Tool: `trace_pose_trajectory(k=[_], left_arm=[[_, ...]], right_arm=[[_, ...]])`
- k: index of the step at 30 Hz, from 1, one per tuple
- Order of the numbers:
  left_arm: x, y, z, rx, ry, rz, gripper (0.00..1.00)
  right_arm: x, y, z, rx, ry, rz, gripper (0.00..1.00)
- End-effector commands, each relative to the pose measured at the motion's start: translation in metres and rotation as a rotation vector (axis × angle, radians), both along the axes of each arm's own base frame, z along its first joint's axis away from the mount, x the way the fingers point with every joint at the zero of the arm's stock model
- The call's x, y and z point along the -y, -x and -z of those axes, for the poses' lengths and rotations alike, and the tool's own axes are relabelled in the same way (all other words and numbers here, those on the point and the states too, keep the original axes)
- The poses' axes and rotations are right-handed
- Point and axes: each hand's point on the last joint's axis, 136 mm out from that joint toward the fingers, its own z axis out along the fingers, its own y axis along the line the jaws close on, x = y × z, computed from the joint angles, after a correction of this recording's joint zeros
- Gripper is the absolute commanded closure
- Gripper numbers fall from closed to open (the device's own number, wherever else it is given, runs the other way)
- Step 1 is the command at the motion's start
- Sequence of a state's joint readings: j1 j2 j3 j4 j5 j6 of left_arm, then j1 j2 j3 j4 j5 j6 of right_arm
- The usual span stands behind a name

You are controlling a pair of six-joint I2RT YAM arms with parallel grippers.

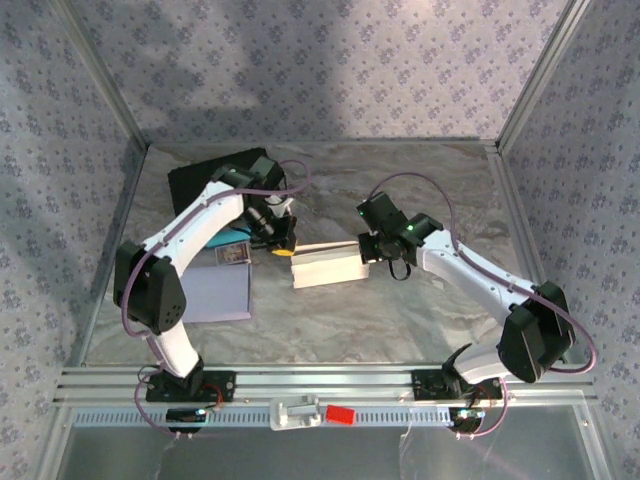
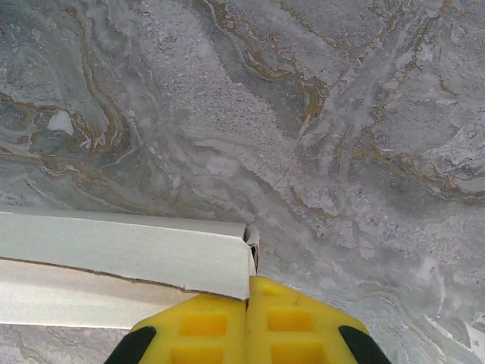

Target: Fold the paper box

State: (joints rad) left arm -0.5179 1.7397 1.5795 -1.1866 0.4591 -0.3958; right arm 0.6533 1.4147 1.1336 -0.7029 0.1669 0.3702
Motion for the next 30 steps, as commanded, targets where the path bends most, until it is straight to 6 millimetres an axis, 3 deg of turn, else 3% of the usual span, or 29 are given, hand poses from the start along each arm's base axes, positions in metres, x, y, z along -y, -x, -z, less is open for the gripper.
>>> trace_pose_trajectory(k=[1,10,30], left_arm=[[0.007,0.000,-0.011,-0.051,0.065,-0.020,1.00],[0.007,0.003,0.000,-0.059,0.081,-0.038,1.00],[-0.001,0.004,-0.001,0.014,0.125,-0.033,1.00]], right_arm=[[0.008,0.017,0.022,-0.109,0.052,0.002,1.00],[0.007,0.017,0.022,-0.111,0.049,0.001,1.00],[0.008,0.016,0.022,-0.082,0.054,0.002,1.00]])
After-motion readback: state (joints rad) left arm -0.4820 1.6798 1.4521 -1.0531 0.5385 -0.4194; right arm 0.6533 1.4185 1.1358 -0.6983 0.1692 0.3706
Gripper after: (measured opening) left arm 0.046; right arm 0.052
